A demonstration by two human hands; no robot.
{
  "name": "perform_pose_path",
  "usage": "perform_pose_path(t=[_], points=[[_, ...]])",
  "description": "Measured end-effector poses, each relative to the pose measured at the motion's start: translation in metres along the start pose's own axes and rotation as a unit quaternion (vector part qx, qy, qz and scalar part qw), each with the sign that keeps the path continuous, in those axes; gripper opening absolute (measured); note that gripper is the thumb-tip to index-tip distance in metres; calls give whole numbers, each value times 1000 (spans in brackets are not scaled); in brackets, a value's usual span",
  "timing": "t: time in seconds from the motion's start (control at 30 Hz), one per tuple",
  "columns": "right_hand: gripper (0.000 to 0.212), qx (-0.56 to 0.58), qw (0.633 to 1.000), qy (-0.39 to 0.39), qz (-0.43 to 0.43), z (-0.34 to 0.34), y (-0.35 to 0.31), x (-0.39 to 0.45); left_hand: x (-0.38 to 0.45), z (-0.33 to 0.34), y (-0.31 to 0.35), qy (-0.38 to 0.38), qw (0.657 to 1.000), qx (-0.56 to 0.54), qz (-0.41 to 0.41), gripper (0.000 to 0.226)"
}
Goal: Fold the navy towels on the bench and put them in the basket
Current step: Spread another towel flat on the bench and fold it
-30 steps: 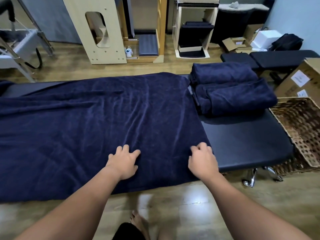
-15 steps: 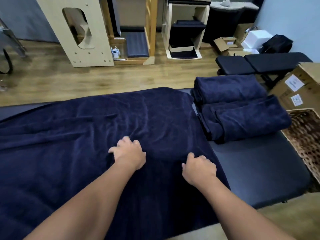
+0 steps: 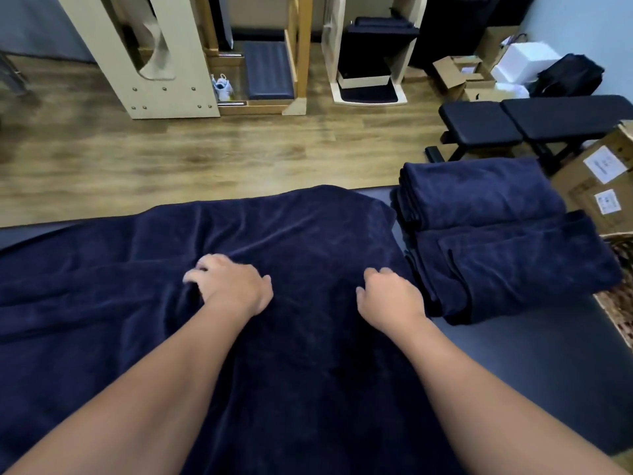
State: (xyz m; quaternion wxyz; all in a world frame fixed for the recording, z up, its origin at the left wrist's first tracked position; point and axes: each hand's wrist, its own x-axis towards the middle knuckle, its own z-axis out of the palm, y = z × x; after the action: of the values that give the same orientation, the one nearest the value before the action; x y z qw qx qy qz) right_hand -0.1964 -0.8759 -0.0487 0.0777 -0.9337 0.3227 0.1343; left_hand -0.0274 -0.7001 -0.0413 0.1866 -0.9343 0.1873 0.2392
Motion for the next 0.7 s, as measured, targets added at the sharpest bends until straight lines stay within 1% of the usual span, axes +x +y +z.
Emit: perform_pose_path(t=[0.03, 0.07, 0.1, 0.13, 0.17, 0.23, 0.3, 0.37, 0.43, 0.47, 0.53, 0.6, 0.63, 0.7], points=[[30, 6, 1000, 12, -3, -4, 2, 11, 5, -2, 6, 44, 998, 5, 39, 71], [30, 12, 1000, 24, -4, -7, 3, 22, 10, -2, 13, 66, 994, -14, 90, 73], [31, 17, 999, 32, -3, -11, 4, 31, 17, -1, 19, 56, 987, -52, 139, 75], [31, 22, 999, 36, -2, -14, 4, 41, 23, 0, 24, 24, 982, -94, 165, 75], [31, 24, 999, 38, -2, -16, 4, 50, 29, 1, 27, -14, 978, -127, 165, 77], [28, 24, 999, 39, -5, -19, 4, 67, 38, 5, 25, -50, 979, -156, 119, 88], [22, 35, 998, 49, -4, -22, 5, 82, 41, 8, 20, -53, 986, -148, 64, 104], [18, 51, 996, 71, 6, -26, 7, 100, 44, 2, 20, -29, 993, -106, 45, 111], [19, 65, 994, 82, 22, -29, 7, 118, 48, -10, 28, 16, 995, -74, 71, 108], [20, 73, 994, 82, 29, -31, 7, 127, 51, -16, 33, 27, 992, -79, 95, 106], [22, 96, 991, 75, 51, -34, 6, 145, 56, -22, 44, 1, 984, -124, 131, 105], [29, 140, 985, 45, 92, -37, 5, 159, 58, -21, 50, -35, 978, -156, 135, 106], [31, 168, 979, 26, 113, -38, 6, 166, 59, -18, 51, -39, 978, -159, 133, 106], [27, 204, 969, -6, 139, -44, 7, 179, 61, -15, 52, -34, 978, -159, 133, 107]])
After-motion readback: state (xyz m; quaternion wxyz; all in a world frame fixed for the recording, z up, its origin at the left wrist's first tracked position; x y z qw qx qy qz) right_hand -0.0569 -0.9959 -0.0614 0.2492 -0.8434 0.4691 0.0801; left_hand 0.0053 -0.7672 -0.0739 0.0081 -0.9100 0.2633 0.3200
